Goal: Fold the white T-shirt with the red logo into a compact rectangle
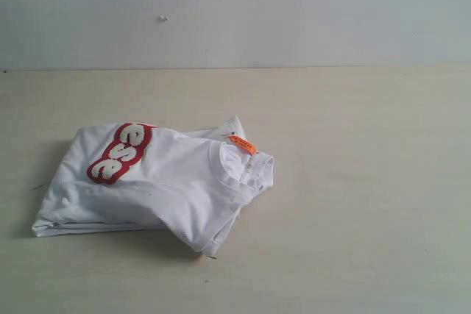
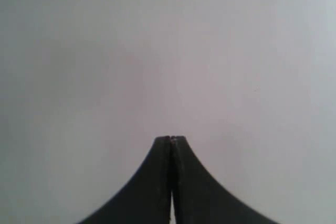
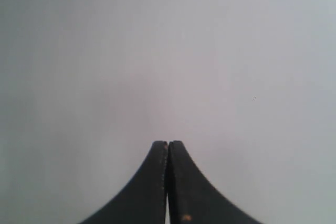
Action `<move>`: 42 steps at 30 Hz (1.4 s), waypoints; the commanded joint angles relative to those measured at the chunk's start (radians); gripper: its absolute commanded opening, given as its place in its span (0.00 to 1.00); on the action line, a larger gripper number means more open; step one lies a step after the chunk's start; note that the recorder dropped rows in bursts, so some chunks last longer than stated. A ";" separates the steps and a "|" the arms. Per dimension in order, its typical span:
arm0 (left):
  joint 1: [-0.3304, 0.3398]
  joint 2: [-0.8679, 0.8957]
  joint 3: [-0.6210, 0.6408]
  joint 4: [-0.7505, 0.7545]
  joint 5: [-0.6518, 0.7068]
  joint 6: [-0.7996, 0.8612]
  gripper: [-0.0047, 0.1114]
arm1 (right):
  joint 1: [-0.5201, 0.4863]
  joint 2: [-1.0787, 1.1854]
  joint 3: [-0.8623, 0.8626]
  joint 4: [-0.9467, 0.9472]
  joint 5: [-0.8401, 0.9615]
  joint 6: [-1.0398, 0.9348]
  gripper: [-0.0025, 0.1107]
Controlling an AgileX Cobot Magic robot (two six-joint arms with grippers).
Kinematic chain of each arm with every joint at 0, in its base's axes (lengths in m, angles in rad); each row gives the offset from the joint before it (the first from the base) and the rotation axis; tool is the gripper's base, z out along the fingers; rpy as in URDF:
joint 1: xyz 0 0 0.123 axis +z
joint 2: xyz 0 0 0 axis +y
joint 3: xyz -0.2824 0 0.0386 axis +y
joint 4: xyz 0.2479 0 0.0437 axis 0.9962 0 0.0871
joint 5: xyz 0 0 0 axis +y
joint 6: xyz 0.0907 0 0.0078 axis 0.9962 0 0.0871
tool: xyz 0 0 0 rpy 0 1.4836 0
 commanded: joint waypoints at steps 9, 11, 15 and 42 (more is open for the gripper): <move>-0.006 -0.005 0.004 -0.006 0.017 -0.003 0.04 | 0.001 -0.017 0.007 -0.004 0.000 0.000 0.02; -0.006 -0.005 0.004 -0.006 0.017 -0.003 0.04 | 0.001 -0.017 0.007 -0.004 0.000 0.000 0.02; -0.006 -0.005 0.004 -0.006 0.017 -0.003 0.04 | 0.001 -0.017 0.007 -0.004 0.000 0.000 0.02; 0.039 -0.040 0.008 0.177 0.034 -0.085 0.04 | 0.001 -0.017 0.007 -0.004 0.000 0.000 0.02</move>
